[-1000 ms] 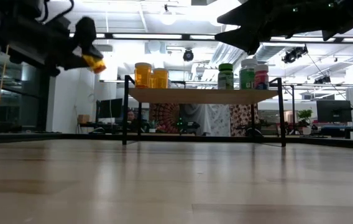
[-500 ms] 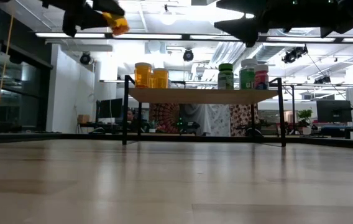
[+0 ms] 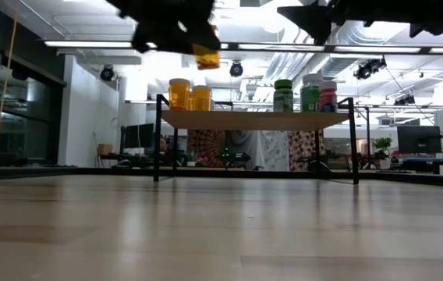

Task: Pick and place medicine bottles onto shelf by color
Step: Put the orange pill bottle on the shelf

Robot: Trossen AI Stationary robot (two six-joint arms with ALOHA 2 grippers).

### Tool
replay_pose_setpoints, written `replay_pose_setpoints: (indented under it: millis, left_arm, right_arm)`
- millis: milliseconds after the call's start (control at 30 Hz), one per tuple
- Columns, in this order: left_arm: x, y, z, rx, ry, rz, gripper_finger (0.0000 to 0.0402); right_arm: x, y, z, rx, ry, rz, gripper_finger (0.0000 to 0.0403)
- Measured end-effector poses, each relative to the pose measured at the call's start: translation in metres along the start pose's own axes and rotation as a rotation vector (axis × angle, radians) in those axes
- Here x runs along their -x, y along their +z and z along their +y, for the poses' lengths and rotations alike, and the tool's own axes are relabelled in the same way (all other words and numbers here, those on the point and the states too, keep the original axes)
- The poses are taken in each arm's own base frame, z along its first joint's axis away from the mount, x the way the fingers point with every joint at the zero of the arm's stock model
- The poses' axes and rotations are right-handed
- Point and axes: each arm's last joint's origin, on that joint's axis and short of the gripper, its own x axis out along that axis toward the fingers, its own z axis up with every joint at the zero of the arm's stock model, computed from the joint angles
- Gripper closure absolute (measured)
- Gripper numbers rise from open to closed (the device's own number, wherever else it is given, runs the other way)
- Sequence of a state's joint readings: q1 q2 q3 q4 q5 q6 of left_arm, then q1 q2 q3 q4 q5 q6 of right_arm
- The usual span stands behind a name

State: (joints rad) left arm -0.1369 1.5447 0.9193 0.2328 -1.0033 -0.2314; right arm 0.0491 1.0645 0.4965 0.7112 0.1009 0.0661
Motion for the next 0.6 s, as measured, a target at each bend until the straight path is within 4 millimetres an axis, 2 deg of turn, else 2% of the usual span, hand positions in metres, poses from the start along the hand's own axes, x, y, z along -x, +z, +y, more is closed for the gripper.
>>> replay_pose_setpoints:
  millis: [133,300,433,600]
  left_arm:
    - [-0.029,0.001,-0.004,0.045,0.06,0.017,0.0213]
    - [-0.062,-0.003,0.004,0.061,0.139,0.052,0.0213]
    - [-0.077,0.007,0.017,0.122,0.156,0.094,0.0213]
    - [-0.089,0.01,0.033,0.118,0.228,0.166,0.0213]
  right_arm:
    - [0.003,0.002,0.005,0.022,0.023,-0.004,0.0107]
    - [0.005,0.005,0.008,0.028,0.038,-0.011,0.0107]
    - [0.005,0.005,0.008,0.041,0.038,-0.012,0.0107]
    - [0.005,0.005,0.008,0.041,0.038,-0.013,0.0107]
